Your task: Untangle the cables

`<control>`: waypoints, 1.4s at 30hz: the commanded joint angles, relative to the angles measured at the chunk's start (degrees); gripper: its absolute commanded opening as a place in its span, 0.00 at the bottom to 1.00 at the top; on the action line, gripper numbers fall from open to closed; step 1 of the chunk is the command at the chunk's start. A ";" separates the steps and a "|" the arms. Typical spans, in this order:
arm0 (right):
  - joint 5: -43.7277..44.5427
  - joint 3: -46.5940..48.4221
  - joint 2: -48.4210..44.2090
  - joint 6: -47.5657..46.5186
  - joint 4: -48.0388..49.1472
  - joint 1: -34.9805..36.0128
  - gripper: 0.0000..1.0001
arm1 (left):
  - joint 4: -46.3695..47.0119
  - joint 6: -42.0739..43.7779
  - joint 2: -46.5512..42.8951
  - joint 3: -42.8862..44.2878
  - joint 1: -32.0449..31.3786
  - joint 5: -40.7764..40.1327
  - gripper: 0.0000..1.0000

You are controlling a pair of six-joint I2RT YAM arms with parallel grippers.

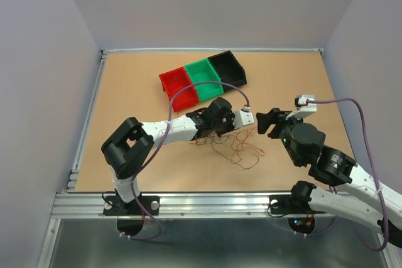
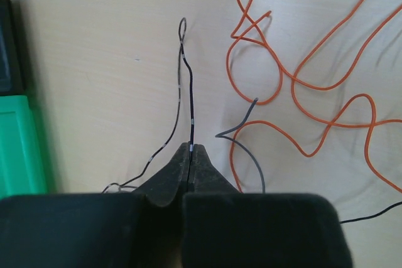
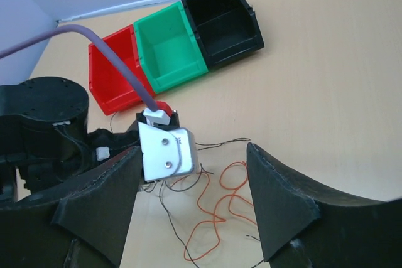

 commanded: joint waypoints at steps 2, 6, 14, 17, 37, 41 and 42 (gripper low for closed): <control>1.28 -1.47 0.82 0.08 3.60 0.00 0.72 | 2.04 -1.84 -10.16 2.13 0.30 -2.27 0.00; -0.12 -2.44 1.78 -0.18 5.62 0.00 0.72 | -1.74 -5.69 -20.77 6.07 2.40 -0.52 0.00; -13.13 -6.83 1.17 -2.89 21.69 0.00 0.85 | -19.55 -13.88 -20.48 38.71 3.47 5.27 0.00; -14.10 -7.80 6.52 -8.68 30.39 -0.09 0.93 | -25.80 -16.25 -15.30 54.17 3.47 4.59 0.00; -8.66 3.62 44.58 -16.01 55.10 -1.49 0.69 | -16.16 -11.78 -15.54 67.79 3.55 -15.36 0.00; -19.26 3.18 48.36 -14.34 60.29 -5.70 0.78 | -16.34 -11.42 -16.06 67.70 3.64 -15.28 0.00; -21.29 3.44 49.07 -14.33 61.25 -6.84 0.78 | -16.25 -11.25 -16.15 67.61 3.64 -15.37 0.00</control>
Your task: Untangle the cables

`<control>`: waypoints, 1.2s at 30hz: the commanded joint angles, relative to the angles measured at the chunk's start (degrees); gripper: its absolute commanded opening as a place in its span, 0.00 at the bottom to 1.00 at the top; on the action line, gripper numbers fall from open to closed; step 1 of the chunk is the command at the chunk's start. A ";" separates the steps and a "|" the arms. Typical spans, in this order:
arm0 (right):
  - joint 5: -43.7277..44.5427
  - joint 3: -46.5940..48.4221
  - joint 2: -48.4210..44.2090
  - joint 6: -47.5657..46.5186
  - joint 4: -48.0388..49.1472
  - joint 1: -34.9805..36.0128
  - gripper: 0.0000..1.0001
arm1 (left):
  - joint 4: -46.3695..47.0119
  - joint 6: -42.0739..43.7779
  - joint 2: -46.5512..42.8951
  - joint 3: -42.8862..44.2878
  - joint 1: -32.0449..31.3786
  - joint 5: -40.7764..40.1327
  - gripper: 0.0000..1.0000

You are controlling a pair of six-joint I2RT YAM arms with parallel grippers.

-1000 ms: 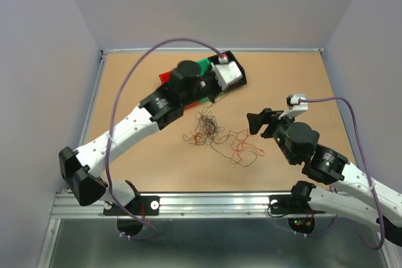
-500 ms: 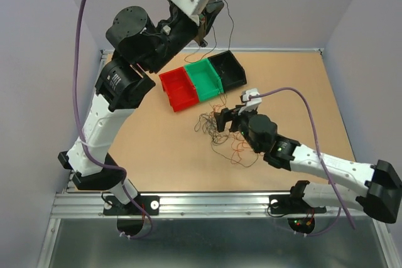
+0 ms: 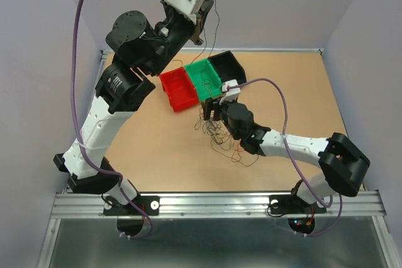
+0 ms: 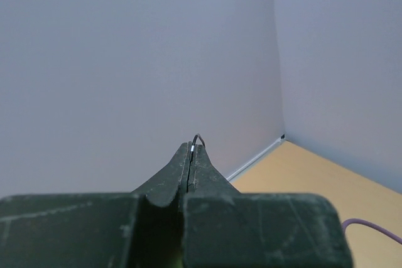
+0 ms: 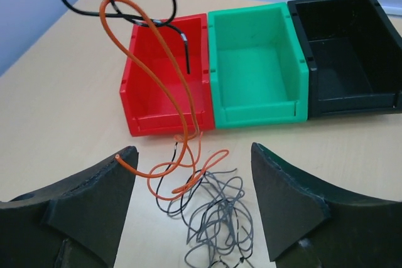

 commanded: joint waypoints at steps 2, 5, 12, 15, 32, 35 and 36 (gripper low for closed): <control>-9.71 3.86 4.64 0.88 10.32 -4.15 0.75 | 4.10 1.25 -2.64 1.54 0.01 -1.88 0.00; -11.83 5.35 7.19 0.70 12.95 -4.24 0.70 | 5.24 0.82 -2.21 1.36 0.36 -3.03 0.00; -8.42 6.25 11.60 4.63 13.84 -5.82 0.00 | 1.99 -4.02 2.46 8.83 5.02 -3.81 0.00; -4.02 -3.14 7.30 12.78 14.02 -8.45 0.01 | 5.41 -6.29 1.05 5.23 10.01 -7.51 0.00; 10.67 -38.59 -33.04 39.91 -4.26 -20.41 0.00 | 8.23 -27.67 6.85 4.18 46.07 9.26 0.00; 11.54 -34.83 -34.37 36.57 -8.11 -20.41 0.01 | 11.22 -26.43 5.53 -1.18 45.98 20.24 0.00; 11.81 -33.59 -34.20 35.86 -9.78 -20.41 0.05 | 11.48 -26.52 5.36 -1.97 45.98 21.83 0.00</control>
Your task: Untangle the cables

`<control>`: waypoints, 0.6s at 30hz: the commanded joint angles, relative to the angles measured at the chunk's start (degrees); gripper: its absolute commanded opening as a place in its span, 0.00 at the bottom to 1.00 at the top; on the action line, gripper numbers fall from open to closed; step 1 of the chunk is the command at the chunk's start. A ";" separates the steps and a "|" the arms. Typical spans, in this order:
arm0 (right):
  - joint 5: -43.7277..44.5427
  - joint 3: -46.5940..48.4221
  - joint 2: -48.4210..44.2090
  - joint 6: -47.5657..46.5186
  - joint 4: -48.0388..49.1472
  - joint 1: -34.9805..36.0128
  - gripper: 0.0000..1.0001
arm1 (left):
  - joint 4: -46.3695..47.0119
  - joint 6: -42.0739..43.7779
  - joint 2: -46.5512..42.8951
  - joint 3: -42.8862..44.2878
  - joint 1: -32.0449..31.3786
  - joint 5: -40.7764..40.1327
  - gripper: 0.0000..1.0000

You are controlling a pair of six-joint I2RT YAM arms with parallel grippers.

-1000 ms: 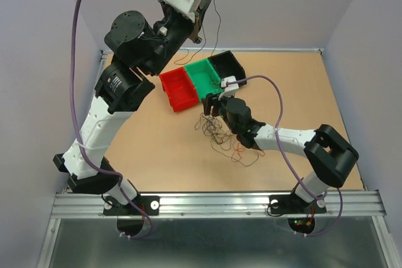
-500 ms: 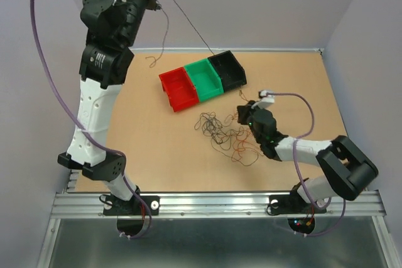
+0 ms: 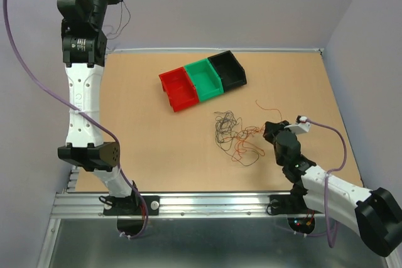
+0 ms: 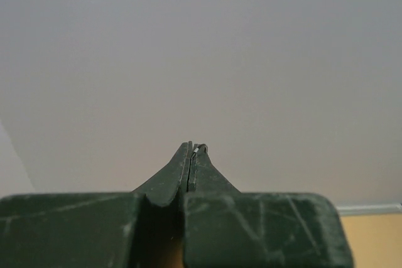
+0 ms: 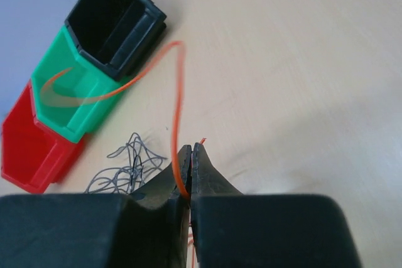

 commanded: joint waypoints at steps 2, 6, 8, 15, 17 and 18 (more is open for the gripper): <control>4.03 7.10 0.36 -3.59 -9.16 -0.32 0.34 | 7.40 -0.86 -3.94 -4.19 -0.93 14.73 0.00; 0.35 12.29 2.12 -8.35 -11.27 -0.32 0.88 | 10.91 -0.68 -6.39 -10.60 -0.93 18.24 0.00; -3.59 15.01 2.82 -10.81 -11.71 -0.32 0.99 | 13.46 -0.60 -8.06 -14.91 -1.45 19.57 0.00; -17.14 20.55 5.11 -21.34 -5.92 -0.32 1.00 | 15.48 -1.03 -10.62 -22.82 -4.44 20.27 0.00; -19.17 23.79 6.77 -22.33 -5.90 -0.32 1.00 | 15.92 -1.21 -10.88 -24.93 -5.58 20.19 0.00; -19.61 25.12 7.21 -22.59 -6.35 -0.32 1.00 | 16.36 -1.38 -10.97 -25.81 -5.93 20.10 0.00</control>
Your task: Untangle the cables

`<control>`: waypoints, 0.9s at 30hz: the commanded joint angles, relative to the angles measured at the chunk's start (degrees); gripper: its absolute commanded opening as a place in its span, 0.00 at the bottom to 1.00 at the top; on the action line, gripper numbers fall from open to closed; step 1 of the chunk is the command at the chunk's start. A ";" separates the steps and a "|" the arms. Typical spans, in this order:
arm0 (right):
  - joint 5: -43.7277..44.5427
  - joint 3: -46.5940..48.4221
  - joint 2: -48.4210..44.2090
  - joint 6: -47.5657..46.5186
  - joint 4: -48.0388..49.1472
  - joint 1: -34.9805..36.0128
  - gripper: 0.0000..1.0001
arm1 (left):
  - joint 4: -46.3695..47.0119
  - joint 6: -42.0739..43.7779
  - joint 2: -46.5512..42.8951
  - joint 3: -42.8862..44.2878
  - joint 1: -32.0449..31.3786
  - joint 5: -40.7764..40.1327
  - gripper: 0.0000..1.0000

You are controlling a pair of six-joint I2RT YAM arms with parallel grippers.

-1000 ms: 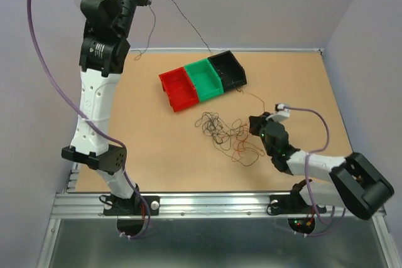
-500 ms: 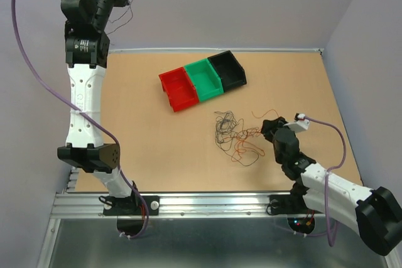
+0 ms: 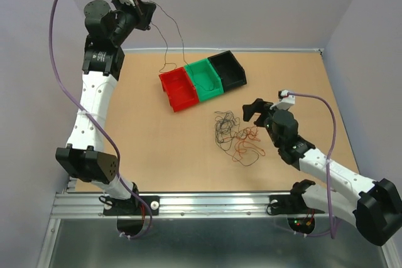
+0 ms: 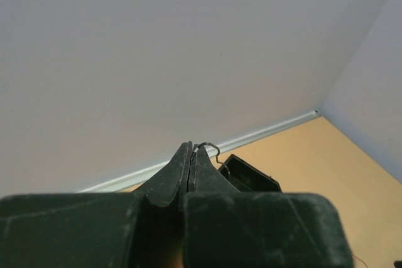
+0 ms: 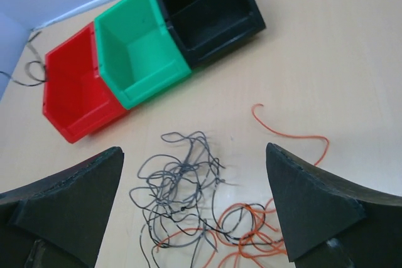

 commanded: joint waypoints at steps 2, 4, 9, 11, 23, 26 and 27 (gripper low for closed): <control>-6.88 8.87 2.87 -6.07 3.27 -0.32 1.00 | 7.69 -1.01 -3.45 -4.47 -2.09 2.09 0.00; -9.15 11.33 4.89 -7.65 4.40 -0.32 1.00 | 9.18 -0.93 -3.19 -7.01 -3.14 2.44 0.00; -17.77 18.44 12.71 -11.87 8.01 -0.32 1.00 | 13.05 -2.51 -2.75 -12.20 -3.59 6.13 0.00; -18.39 24.77 16.05 -12.14 7.31 -0.32 1.00 | 14.55 -3.12 -2.92 -14.32 -3.85 6.22 0.00; -27.44 29.62 29.07 -13.19 13.99 -0.32 1.00 | 28.44 -3.30 -10.57 -31.63 -4.81 1.40 0.00; -28.76 28.39 28.02 -13.02 14.08 -0.32 1.00 | 28.62 -3.04 -9.43 -32.25 -5.17 1.04 0.00; -29.02 27.95 26.97 -12.85 14.25 -0.32 1.00 | 28.70 -3.12 -9.08 -32.34 -5.25 1.12 0.00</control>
